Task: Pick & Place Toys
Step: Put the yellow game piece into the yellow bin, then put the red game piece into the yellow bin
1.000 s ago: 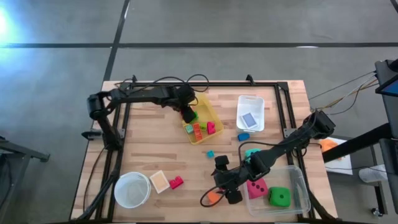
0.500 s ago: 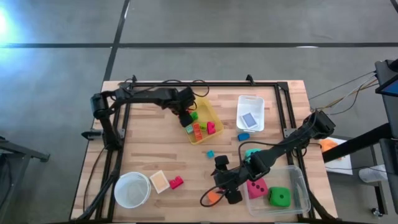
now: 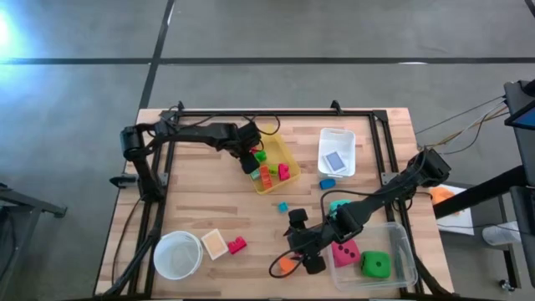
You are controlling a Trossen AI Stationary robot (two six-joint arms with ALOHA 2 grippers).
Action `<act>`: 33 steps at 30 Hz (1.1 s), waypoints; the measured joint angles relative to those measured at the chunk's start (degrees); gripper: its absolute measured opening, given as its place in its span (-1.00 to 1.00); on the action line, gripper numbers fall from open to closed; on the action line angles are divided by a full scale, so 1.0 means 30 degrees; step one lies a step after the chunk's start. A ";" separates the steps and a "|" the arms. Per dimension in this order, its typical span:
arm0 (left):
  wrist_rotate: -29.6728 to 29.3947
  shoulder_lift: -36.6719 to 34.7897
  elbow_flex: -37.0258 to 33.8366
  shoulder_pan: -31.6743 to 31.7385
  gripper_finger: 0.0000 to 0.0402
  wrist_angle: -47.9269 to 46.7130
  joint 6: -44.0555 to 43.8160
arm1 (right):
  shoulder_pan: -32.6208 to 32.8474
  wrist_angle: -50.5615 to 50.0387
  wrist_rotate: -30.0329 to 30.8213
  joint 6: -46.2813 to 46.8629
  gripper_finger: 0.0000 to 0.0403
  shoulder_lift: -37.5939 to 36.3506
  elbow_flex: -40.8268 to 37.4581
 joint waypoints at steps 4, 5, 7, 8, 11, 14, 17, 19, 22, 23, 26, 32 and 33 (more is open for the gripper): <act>0.0016 0.0000 -0.0015 -0.0023 -0.32 0.0023 -0.0126 | 0.0000 0.0000 -0.0006 0.0000 0.70 0.0000 0.0000; 0.0015 0.0000 -0.0015 -0.0023 -0.32 0.0015 -0.0157 | -0.0010 0.0000 -0.0001 0.0000 0.70 0.0000 0.0000; 0.0022 -0.0022 -0.0022 -0.0030 -0.32 0.0008 -0.0157 | -0.0015 0.0000 -0.0002 0.0000 0.70 0.0000 0.0000; 0.0022 -0.0022 -0.0028 -0.0036 -0.32 0.0008 -0.0157 | -0.0015 0.0000 0.0000 0.0000 0.70 -0.0002 0.0000; 0.0027 -0.0029 -0.0036 -0.0052 -0.32 -0.0014 -0.0157 | -0.0015 0.0000 -0.0007 0.0000 0.70 0.0000 0.0000; 0.0036 -0.0029 -0.0036 -0.0059 -0.32 -0.0023 -0.0280 | -0.0013 0.0000 -0.0001 0.0000 0.70 -0.0005 0.0000; 0.0073 -0.0022 -0.0036 -0.0133 -0.25 -0.0039 -0.0362 | -0.0007 0.0000 -0.0007 0.0000 0.70 0.0000 0.0000; 0.0071 0.0044 -0.0111 -0.0230 -0.05 -0.0290 -0.0309 | -0.0007 0.0000 -0.0007 0.0000 0.70 0.0000 0.0000; 0.0202 0.0036 -0.0109 -0.0314 0.31 -0.0253 -0.0230 | -0.0007 -0.0003 -0.0015 0.0000 0.70 -0.0002 0.0000; 0.0228 0.0036 -0.0109 -0.0314 0.41 -0.0237 -0.0230 | -0.0007 -0.0003 -0.0018 0.0000 0.70 0.0000 0.0000; 0.0151 0.0029 -0.0109 -0.0307 0.67 -0.0236 -0.0230 | -0.0007 -0.0007 -0.0022 0.0000 0.70 0.0000 0.0000; 0.0147 -0.0149 -0.0096 -0.0299 0.92 -0.0406 -0.0314 | -0.0007 0.0000 -0.0022 0.0080 0.70 0.0000 0.0000; 0.0145 -0.0168 -0.0042 -0.0292 0.94 -0.0601 -0.0368 | -0.0005 -0.0007 -0.0022 0.0085 0.70 0.0000 0.0000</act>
